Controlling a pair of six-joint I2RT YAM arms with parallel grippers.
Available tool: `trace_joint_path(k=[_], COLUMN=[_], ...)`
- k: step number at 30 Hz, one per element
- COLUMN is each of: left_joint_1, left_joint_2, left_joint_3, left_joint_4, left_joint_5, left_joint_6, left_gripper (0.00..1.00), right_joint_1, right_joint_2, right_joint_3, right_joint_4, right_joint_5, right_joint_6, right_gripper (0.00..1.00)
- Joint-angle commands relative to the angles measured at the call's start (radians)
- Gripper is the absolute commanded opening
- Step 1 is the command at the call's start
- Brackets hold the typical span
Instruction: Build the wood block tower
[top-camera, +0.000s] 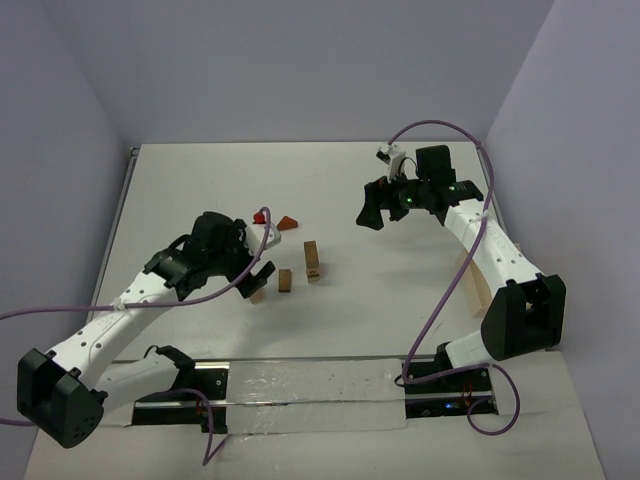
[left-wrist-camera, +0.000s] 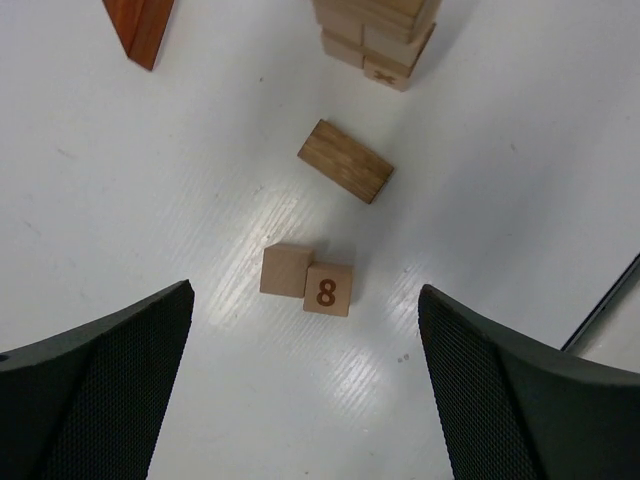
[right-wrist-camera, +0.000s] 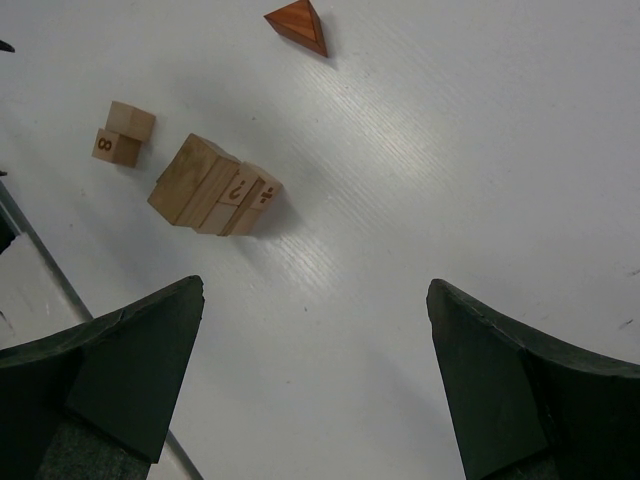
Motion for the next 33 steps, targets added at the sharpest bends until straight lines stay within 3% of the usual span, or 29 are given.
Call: trace_joint_path(k=[1, 5, 9, 17, 33], left_joint_1=[0.072, 0.186, 0.252, 0.254, 0.254], left_joint_2=[0.021, 0.111, 0.226, 0.307, 0.358], left_joint_3=[-0.001, 0.001, 0.037, 0.027, -0.015], left_joint_4=[-0.04, -0.055, -0.077, -0.064, 0.024], left_joint_5=[0.098, 0.187, 0.247, 0.26, 0.322], left_joint_6=[0.038, 0.108, 0.208, 0.369, 0.366], left_gripper=[0.99, 0.99, 0.91, 0.92, 0.93], right_joint_1=[0.01, 0.01, 0.01, 0.009, 0.013], right_joint_2=[-0.034, -0.039, -0.038, -0.021, -0.013], right_joint_3=[0.012, 0.009, 0.008, 0.017, 0.019], right_joint_4=[0.004, 0.005, 0.003, -0.004, -0.008], right_joint_5=[-0.016, -0.016, -0.014, -0.013, -0.012], right_joint_6=[-0.002, -0.003, -0.005, -0.006, -0.01], right_gripper=[1.0, 1.0, 1.0, 1.0, 1.0])
